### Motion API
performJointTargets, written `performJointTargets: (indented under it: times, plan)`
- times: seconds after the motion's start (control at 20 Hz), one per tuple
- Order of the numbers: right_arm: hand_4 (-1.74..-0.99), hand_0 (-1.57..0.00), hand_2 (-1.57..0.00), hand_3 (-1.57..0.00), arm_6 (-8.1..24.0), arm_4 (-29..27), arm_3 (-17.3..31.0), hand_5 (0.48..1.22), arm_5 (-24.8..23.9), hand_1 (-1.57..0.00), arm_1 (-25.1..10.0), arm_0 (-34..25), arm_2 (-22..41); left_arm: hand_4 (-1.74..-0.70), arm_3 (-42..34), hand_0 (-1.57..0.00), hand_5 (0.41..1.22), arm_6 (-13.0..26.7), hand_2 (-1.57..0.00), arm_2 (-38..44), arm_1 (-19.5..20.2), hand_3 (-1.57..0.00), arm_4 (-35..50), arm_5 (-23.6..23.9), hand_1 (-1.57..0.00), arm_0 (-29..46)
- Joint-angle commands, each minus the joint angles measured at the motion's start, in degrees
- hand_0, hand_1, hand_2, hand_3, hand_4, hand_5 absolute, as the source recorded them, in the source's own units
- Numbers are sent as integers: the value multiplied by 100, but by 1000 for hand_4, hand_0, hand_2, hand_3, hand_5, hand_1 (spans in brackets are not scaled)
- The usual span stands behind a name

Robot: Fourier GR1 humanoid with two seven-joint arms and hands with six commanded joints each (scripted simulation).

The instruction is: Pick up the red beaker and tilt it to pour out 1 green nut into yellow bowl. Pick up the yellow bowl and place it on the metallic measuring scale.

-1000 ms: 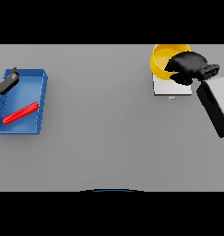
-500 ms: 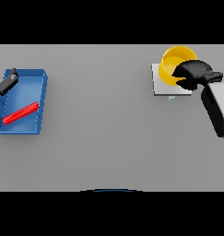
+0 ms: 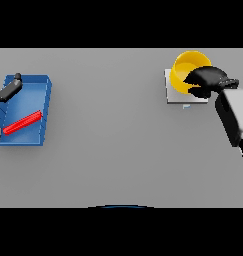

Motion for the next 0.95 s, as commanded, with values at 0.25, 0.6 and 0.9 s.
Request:
performJointTargets:
  times: [0.25, 0.6, 0.9]
  plan:
    - [-1567, -405, -464, -552, -138, 208, 65, 929, 105, -360, -40, -84, 200, -721, 21, 1, 663, -45, 1, 18, -29, 1, 12, 55, 1, 69]
    - [-1530, -84, -99, -296, -305, 204, 131, 809, -62, -75, 23, -116, 184, -726, 146, 1, 665, -35, 1, 7, -43, 1, 5, 29, 1, -45]
    - [-1478, -21, -25, -146, -119, 171, 322, 738, 145, -19, -23, -152, 125, -726, 80, 1, 665, -45, 1, 10, -19, 1, 5, 20, 1, -33]
